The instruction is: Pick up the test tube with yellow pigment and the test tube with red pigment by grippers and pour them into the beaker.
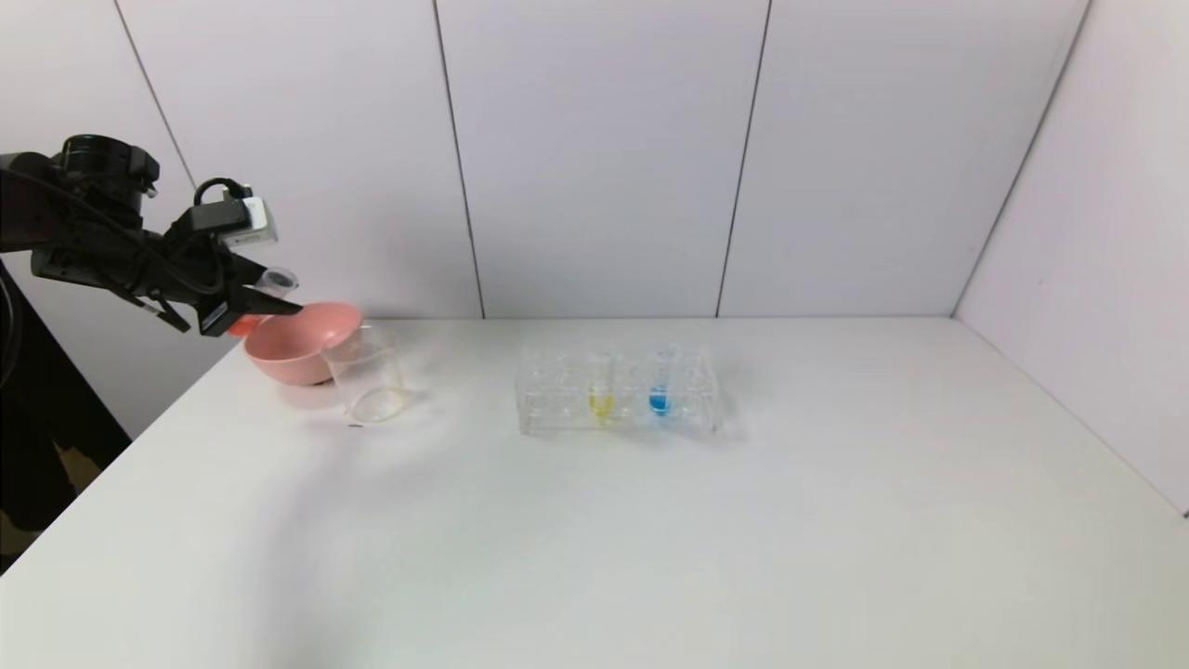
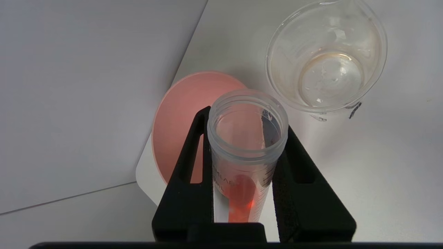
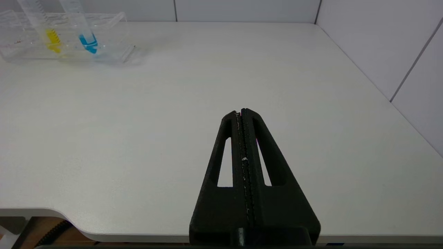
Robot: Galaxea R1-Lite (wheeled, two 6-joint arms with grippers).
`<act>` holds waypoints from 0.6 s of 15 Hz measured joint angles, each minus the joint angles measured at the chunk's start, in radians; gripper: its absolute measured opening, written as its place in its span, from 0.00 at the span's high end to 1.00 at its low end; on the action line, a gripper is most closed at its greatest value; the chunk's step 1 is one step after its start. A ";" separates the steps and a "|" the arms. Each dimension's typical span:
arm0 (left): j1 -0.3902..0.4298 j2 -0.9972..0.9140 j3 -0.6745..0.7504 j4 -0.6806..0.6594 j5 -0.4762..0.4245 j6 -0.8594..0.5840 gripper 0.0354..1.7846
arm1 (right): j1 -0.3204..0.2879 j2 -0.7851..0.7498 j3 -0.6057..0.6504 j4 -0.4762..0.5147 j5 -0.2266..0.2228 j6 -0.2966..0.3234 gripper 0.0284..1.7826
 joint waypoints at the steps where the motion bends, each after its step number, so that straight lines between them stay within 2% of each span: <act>1: -0.005 0.002 -0.004 0.000 0.000 0.007 0.74 | 0.000 0.000 0.000 0.000 0.000 0.000 0.95; 5: -0.017 0.006 -0.017 -0.015 0.033 -0.015 0.74 | 0.000 0.000 0.000 0.000 0.000 0.000 0.95; 9: -0.050 0.005 -0.016 -0.033 0.186 -0.149 0.74 | 0.000 0.000 0.000 0.000 0.000 0.000 0.95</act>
